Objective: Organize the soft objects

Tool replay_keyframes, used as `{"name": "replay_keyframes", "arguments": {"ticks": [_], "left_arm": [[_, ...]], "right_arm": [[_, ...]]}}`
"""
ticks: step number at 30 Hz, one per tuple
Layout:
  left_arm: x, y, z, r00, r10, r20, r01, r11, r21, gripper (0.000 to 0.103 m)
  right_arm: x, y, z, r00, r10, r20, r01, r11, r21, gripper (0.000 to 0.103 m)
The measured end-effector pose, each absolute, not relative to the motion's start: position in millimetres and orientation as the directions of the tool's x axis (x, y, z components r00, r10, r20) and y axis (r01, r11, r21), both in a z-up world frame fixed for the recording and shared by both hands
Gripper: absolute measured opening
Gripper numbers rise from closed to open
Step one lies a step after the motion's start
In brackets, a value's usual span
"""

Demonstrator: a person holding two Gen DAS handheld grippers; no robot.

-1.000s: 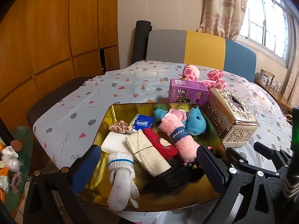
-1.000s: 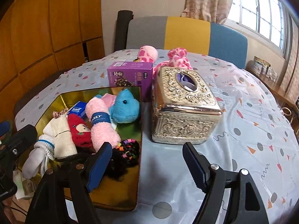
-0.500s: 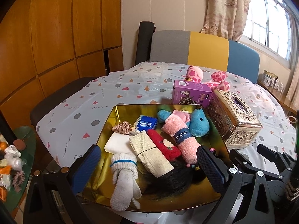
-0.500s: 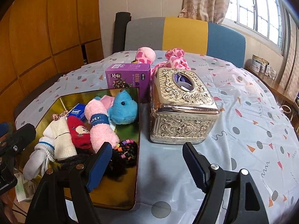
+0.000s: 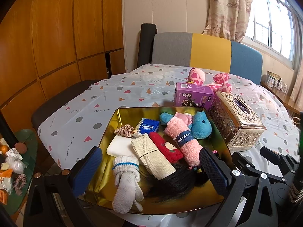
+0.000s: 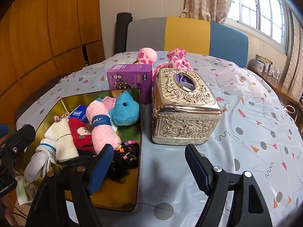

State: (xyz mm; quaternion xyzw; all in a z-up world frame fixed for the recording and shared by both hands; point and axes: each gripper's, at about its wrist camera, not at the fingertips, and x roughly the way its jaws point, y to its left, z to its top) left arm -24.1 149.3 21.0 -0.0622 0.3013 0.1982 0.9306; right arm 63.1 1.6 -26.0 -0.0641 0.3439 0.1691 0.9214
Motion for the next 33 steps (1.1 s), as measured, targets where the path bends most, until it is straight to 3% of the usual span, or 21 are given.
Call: {"name": "replay_keyframes", "arguments": {"ticks": [33], "left_arm": [[-19.8, 146.1, 13.7, 0.728, 0.306, -0.614, -0.388, 0.921, -0.001, 0.103]], "right_arm": [[65.4, -3.6, -31.9, 0.694, 0.258, -0.672, -0.342, 0.94, 0.007, 0.079]]}}
